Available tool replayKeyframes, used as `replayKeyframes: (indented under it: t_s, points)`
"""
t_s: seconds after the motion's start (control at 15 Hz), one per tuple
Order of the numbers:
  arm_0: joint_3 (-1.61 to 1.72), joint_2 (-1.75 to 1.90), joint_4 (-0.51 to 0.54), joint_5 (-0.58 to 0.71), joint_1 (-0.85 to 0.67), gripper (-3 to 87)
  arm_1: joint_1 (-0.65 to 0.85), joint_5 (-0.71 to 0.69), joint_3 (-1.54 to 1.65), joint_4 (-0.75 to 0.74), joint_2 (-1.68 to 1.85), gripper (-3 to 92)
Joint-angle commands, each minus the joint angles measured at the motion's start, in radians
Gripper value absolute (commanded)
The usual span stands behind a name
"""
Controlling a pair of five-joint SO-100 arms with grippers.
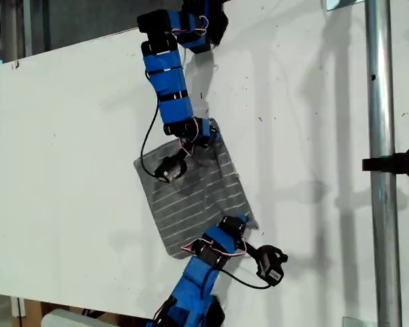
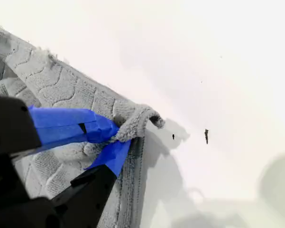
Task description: Grasp corners of a towel and fold twice.
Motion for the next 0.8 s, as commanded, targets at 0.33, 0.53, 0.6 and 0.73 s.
replayKeyframes:
  t_s: [0.33,0.53,0.6,0.73]
  points:
    - [-0.057,0.247,0.072,0.017,0.146,-2.9,-0.330,0.236,-0.242,0.101,0.173,-0.2]
    - [-0.046,0.322,0.155,0.002,0.109,-2.9,-0.247,0.227,-0.232,0.101,0.242,-0.2]
    - [-0.026,0.360,0.201,0.031,0.061,-2.9,-0.187,0.199,-0.212,0.098,0.258,-0.2]
    - [0.058,0.460,0.267,0.104,-0.077,-2.9,-0.038,0.097,-0.184,0.094,0.265,-0.2]
